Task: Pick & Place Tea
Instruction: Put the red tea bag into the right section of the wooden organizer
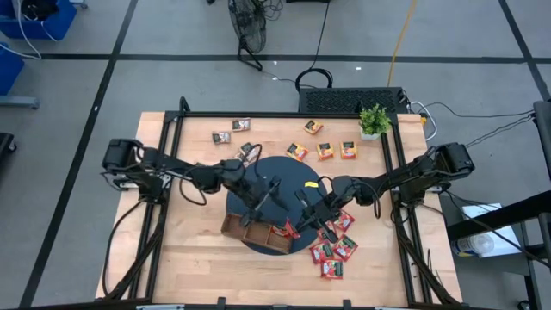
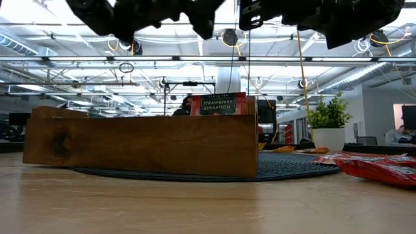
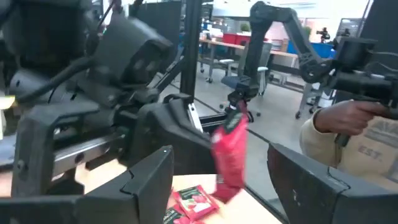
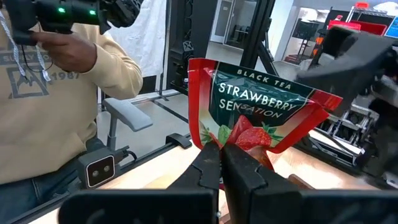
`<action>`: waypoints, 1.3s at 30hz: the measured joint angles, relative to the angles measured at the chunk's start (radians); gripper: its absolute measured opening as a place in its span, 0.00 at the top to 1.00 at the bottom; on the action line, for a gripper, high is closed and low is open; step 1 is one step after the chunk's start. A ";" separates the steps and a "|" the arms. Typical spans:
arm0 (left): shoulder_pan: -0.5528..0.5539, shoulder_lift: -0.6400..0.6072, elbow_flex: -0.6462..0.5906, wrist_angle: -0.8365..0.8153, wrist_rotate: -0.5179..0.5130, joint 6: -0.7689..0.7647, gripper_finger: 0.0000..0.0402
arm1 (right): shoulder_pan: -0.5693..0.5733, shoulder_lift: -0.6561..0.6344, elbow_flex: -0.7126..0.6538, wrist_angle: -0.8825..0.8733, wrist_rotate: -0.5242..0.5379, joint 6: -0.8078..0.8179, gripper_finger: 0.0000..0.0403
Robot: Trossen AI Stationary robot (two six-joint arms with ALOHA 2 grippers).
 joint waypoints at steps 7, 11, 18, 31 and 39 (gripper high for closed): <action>-0.023 0.052 0.065 -0.044 0.048 -0.029 0.36 | -0.002 0.000 -0.007 -0.012 -0.019 -0.003 1.00; -0.027 0.050 0.076 -0.043 0.068 -0.041 0.36 | 0.003 0.000 -0.008 -0.001 -0.038 -0.002 1.00; -0.026 0.051 0.078 -0.040 0.138 -0.086 0.36 | 0.004 0.000 -0.008 -0.007 -0.113 0.001 1.00; 0.051 -0.002 0.078 -0.044 0.184 -0.128 0.36 | -0.023 0.000 -0.008 -0.015 -0.092 0.052 1.00; 0.071 -0.049 0.078 -0.045 0.209 -0.177 0.36 | -0.068 0.000 -0.008 -0.064 -0.103 -0.026 1.00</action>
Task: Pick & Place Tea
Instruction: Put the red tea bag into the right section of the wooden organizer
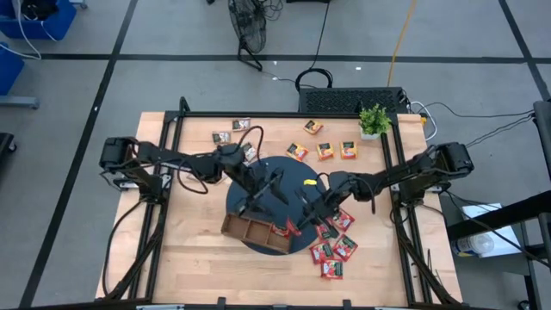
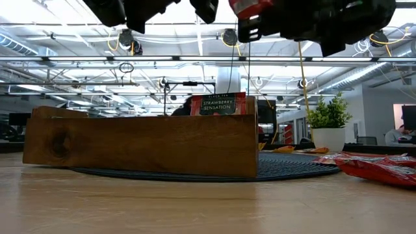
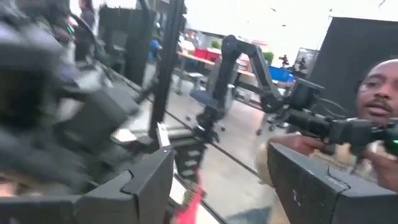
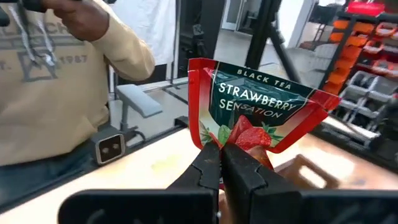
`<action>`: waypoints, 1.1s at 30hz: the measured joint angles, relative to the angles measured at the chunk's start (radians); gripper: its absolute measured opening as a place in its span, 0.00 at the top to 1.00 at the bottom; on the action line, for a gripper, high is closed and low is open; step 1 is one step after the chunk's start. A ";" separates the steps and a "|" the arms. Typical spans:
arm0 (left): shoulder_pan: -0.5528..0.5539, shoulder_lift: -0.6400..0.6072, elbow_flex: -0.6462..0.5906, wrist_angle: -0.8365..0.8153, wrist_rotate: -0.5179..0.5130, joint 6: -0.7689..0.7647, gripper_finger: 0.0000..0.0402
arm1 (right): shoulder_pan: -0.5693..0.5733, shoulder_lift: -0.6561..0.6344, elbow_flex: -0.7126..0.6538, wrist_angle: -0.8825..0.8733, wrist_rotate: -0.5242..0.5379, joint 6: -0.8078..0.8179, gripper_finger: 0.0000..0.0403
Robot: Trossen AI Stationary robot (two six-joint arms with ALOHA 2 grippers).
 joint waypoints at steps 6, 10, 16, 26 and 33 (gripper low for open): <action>0.015 -0.024 -0.001 -0.162 0.031 -0.061 0.36 | -0.056 0.000 0.000 0.003 -0.006 0.059 1.00; 0.054 -0.075 0.004 -0.340 0.007 0.008 0.36 | -0.064 0.000 0.022 -0.089 0.202 0.139 1.00; 0.084 -0.115 0.002 -0.459 -0.313 0.087 0.36 | -0.034 0.000 0.109 -0.372 0.880 0.040 1.00; 0.162 -0.103 0.002 -0.470 -0.556 -0.054 0.36 | -0.033 0.006 0.129 -0.328 1.305 -0.296 1.00; 0.190 -0.104 0.002 -0.471 -0.614 -0.147 0.36 | -0.060 0.006 0.129 -0.326 1.309 -0.300 1.00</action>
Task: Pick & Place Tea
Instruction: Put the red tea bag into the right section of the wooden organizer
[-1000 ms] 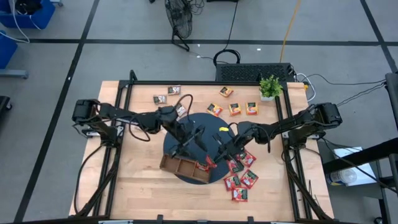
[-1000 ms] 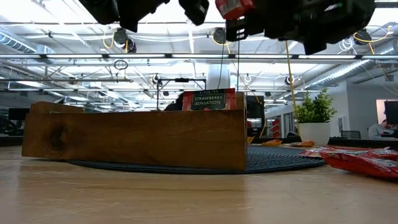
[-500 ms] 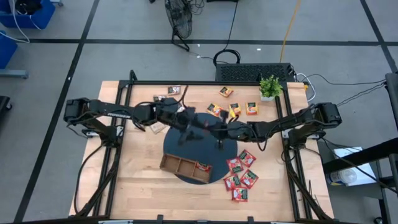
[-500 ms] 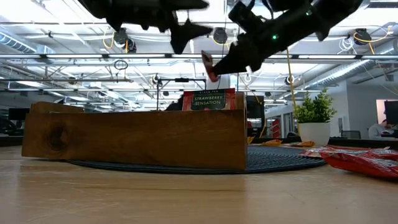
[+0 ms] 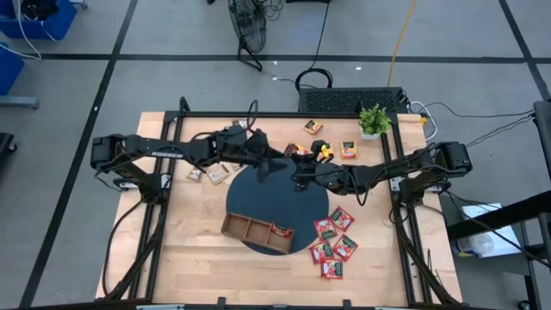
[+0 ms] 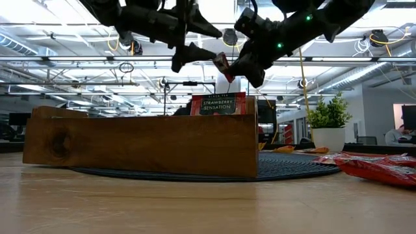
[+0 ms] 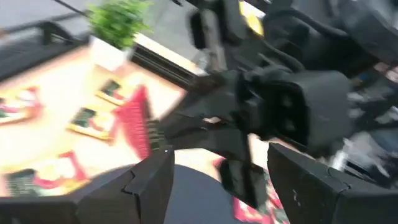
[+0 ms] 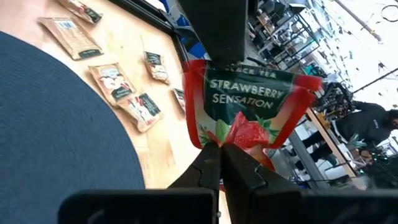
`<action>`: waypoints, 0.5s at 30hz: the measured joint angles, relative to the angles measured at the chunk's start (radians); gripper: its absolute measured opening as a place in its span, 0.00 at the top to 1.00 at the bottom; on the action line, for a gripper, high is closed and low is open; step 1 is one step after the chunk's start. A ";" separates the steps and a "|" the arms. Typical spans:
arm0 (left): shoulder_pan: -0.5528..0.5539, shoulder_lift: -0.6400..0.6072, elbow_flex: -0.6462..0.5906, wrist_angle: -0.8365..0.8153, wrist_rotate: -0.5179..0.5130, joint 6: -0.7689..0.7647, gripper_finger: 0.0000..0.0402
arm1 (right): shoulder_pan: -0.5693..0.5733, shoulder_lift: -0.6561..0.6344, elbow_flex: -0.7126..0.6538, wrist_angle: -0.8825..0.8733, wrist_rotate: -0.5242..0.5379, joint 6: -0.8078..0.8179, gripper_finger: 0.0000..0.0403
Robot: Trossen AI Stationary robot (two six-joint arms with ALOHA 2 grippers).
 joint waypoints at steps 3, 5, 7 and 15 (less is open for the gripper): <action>0.010 0.000 0.000 -0.019 -0.090 0.008 0.36 | -0.004 0.000 0.000 0.002 0.000 -0.005 1.00; 0.023 0.000 0.000 -0.030 -0.119 0.006 0.36 | -0.003 0.000 0.000 0.003 -0.001 -0.007 1.00; 0.034 0.000 0.000 -0.031 -0.122 -0.002 0.36 | -0.003 0.000 0.000 0.003 -0.002 -0.007 1.00; 0.027 0.005 0.000 -0.029 -0.102 -0.051 0.36 | -0.003 0.000 0.000 0.002 -0.004 -0.015 1.00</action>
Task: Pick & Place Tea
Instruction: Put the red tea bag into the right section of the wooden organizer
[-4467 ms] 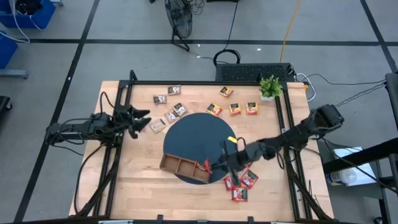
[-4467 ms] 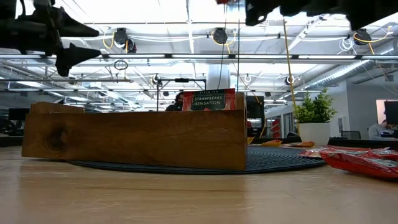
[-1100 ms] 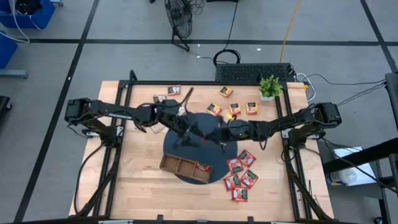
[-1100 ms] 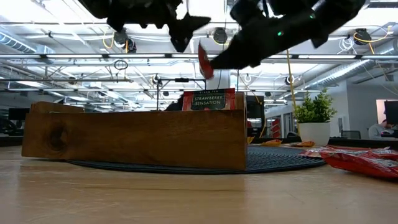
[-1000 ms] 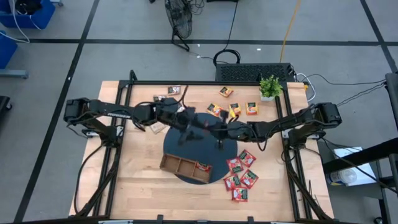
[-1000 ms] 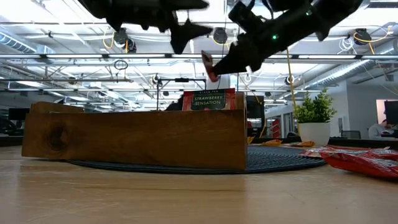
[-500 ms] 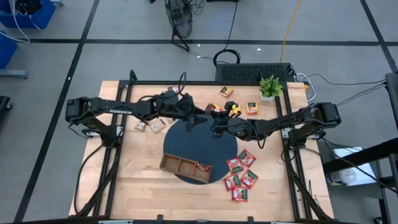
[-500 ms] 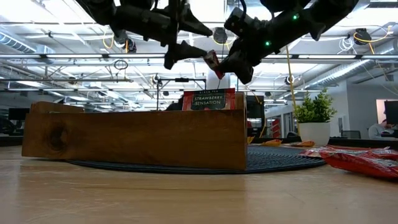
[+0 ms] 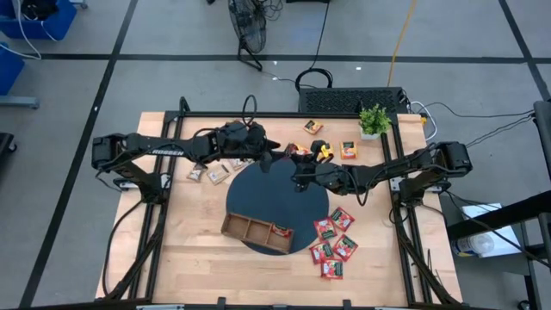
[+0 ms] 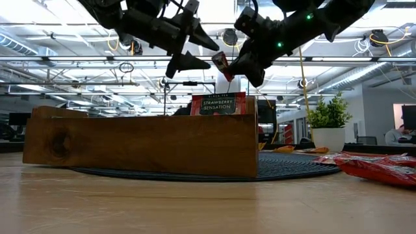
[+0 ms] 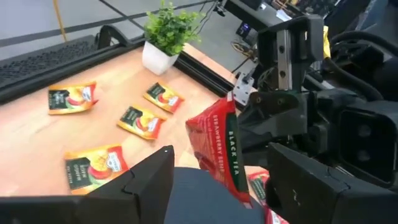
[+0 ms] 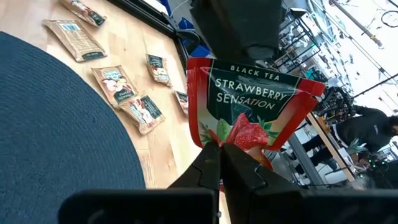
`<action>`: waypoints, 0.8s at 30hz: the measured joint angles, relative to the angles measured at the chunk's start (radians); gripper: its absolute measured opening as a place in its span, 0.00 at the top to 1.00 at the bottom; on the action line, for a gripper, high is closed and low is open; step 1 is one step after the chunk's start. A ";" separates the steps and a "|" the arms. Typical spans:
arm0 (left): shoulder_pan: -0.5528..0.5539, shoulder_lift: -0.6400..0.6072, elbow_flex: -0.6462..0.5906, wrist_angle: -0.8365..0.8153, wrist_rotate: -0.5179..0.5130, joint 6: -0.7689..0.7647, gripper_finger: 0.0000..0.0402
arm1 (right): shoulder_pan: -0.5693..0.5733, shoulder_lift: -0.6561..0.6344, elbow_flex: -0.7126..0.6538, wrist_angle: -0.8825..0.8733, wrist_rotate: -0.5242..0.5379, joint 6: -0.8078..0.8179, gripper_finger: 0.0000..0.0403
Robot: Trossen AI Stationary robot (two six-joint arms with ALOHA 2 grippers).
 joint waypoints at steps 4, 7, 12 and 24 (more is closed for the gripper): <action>-0.020 0.000 0.000 0.014 0.001 -0.003 0.36 | 0.000 0.000 0.000 0.009 -0.010 -0.001 1.00; -0.031 0.008 0.000 0.023 -0.015 -0.004 0.36 | 0.000 0.000 0.000 0.016 -0.026 -0.001 1.00; -0.033 0.042 0.012 0.022 -0.025 -0.010 0.36 | 0.000 0.000 0.000 0.017 -0.025 0.003 1.00; -0.031 0.058 0.113 -0.116 -0.024 0.056 0.36 | 0.000 0.000 0.000 -0.009 -0.021 0.026 1.00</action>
